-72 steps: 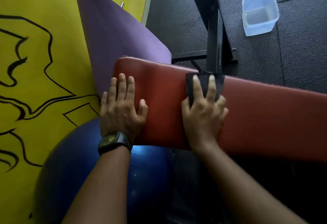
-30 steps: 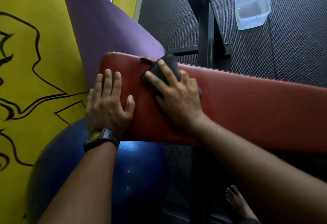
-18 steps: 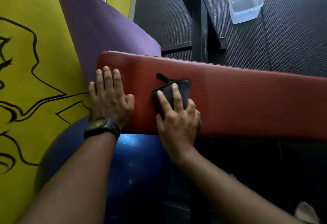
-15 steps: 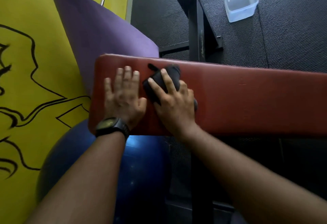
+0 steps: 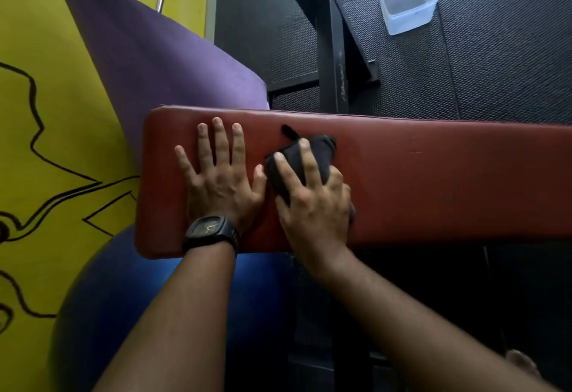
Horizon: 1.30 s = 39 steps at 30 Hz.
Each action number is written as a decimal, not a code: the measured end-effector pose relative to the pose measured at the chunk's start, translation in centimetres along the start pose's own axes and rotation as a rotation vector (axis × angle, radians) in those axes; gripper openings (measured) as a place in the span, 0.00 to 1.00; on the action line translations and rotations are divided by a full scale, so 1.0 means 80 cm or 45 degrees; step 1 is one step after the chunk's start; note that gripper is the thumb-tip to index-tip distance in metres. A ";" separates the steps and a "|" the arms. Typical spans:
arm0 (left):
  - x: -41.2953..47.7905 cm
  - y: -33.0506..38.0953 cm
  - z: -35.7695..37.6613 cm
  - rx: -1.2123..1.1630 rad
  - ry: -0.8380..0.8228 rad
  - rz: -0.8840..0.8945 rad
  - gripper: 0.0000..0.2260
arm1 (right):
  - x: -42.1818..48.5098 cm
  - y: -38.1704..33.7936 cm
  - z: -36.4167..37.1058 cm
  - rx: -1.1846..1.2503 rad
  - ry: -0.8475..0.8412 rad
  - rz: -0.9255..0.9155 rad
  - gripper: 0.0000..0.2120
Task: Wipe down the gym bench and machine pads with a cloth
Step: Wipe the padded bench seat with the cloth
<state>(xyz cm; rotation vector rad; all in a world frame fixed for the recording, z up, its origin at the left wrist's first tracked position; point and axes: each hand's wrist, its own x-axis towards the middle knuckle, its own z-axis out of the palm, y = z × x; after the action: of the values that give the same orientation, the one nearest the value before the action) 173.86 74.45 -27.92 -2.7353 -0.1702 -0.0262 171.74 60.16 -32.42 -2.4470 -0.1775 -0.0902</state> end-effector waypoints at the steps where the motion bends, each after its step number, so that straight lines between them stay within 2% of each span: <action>1: -0.001 -0.002 0.000 0.004 0.012 0.001 0.34 | 0.018 0.007 0.001 -0.009 -0.002 -0.102 0.25; 3: -0.001 0.000 0.002 0.009 0.026 -0.007 0.34 | 0.056 0.034 0.003 -0.067 -0.008 -0.198 0.26; 4: -0.001 0.001 0.001 0.005 0.030 -0.013 0.34 | 0.070 0.046 0.002 -0.091 -0.017 -0.160 0.27; 8: 0.000 0.001 0.000 -0.002 0.045 -0.023 0.35 | 0.066 0.063 0.000 -0.171 0.027 0.252 0.29; 11: 0.000 0.001 0.000 0.012 0.037 -0.008 0.35 | 0.013 0.029 0.002 -0.192 0.057 0.420 0.31; 13: 0.000 0.001 0.001 0.002 0.035 0.014 0.35 | -0.026 -0.004 -0.001 -0.144 0.026 0.341 0.31; 15: 0.000 -0.002 0.002 -0.015 0.052 0.031 0.34 | -0.036 -0.022 -0.002 -0.045 -0.026 0.159 0.30; 17: -0.001 -0.002 0.002 -0.023 0.080 0.054 0.33 | -0.006 -0.014 0.000 0.045 -0.023 -0.009 0.28; 20: -0.001 -0.001 0.001 -0.051 0.077 0.038 0.33 | 0.059 0.020 0.001 -0.070 -0.013 -0.198 0.26; 21: -0.001 0.000 0.000 -0.057 0.072 0.026 0.34 | 0.078 0.034 -0.002 -0.113 -0.038 -0.171 0.28; 23: -0.001 0.000 0.000 -0.059 0.071 0.020 0.34 | 0.098 0.060 -0.005 -0.123 -0.090 0.043 0.30; 26: -0.001 -0.001 0.000 -0.077 0.094 0.042 0.34 | 0.075 0.075 -0.003 -0.139 0.008 0.382 0.30; 28: -0.002 0.000 0.000 -0.075 0.099 0.059 0.34 | 0.033 0.060 -0.002 -0.171 0.067 0.478 0.30; 30: -0.002 0.001 0.001 -0.061 0.087 0.078 0.34 | -0.006 0.035 -0.002 -0.146 0.079 0.412 0.30; 32: 0.000 0.000 0.002 -0.046 0.073 0.092 0.34 | -0.023 0.018 -0.003 -0.086 0.036 0.172 0.30; 35: -0.002 -0.002 0.002 -0.042 0.069 0.106 0.34 | 0.023 0.023 -0.002 -0.044 -0.005 -0.180 0.26; 37: -0.001 0.001 0.001 -0.038 0.069 0.105 0.34 | 0.068 0.040 -0.005 -0.121 -0.031 -0.237 0.28; 39: -0.001 0.001 -0.001 -0.039 0.056 0.085 0.35 | 0.095 0.061 -0.008 -0.136 -0.098 -0.113 0.30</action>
<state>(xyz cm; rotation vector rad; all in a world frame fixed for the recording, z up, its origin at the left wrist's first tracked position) 173.82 74.37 -27.88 -2.7667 -0.0669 -0.0709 180.01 56.82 -34.10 -2.5503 -0.3229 -0.0449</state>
